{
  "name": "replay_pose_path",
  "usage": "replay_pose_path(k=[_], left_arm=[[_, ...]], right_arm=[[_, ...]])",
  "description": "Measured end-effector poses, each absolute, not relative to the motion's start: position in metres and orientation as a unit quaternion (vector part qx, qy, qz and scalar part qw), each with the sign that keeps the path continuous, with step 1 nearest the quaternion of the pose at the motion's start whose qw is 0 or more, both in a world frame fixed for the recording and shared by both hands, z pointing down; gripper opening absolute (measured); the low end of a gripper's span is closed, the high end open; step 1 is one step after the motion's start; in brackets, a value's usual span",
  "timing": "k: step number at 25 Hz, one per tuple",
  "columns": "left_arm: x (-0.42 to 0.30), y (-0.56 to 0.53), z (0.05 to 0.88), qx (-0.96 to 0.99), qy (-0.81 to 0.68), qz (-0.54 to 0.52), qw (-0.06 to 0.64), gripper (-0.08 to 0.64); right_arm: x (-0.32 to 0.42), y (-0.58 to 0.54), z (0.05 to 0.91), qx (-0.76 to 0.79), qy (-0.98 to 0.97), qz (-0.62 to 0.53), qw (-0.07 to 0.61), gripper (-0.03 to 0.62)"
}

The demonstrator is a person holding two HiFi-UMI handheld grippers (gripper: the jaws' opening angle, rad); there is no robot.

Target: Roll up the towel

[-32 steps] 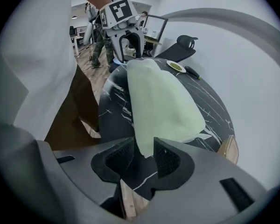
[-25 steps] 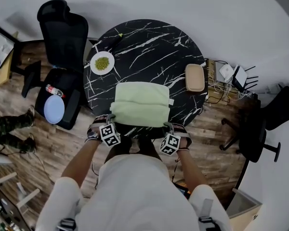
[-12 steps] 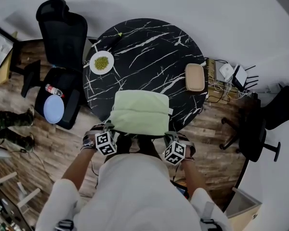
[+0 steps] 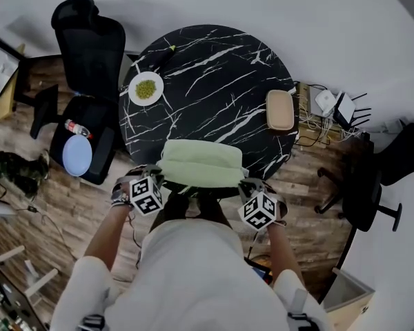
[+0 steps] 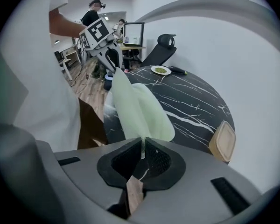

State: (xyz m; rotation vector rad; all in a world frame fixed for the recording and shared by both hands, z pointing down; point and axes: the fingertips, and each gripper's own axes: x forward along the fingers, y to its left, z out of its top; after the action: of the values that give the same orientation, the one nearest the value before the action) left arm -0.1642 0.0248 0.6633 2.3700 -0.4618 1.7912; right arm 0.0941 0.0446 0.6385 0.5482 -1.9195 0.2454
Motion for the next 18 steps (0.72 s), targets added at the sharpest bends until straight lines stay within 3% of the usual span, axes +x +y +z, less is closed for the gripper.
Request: replay_pose_path(k=[12,18], left_arm=[[-0.155,-0.080,0.715,0.758,-0.240,0.597,0.106,0.075],[-0.164,-0.095,0.723,0.750,-0.306,0.573,0.128,0.231]], right_arm=[[0.109,-0.070,0.706,0.288,-0.760,0.093,0.574,0.017],[0.119,-0.086,0.719,0.356,-0.742,0.079,0.562,0.118]])
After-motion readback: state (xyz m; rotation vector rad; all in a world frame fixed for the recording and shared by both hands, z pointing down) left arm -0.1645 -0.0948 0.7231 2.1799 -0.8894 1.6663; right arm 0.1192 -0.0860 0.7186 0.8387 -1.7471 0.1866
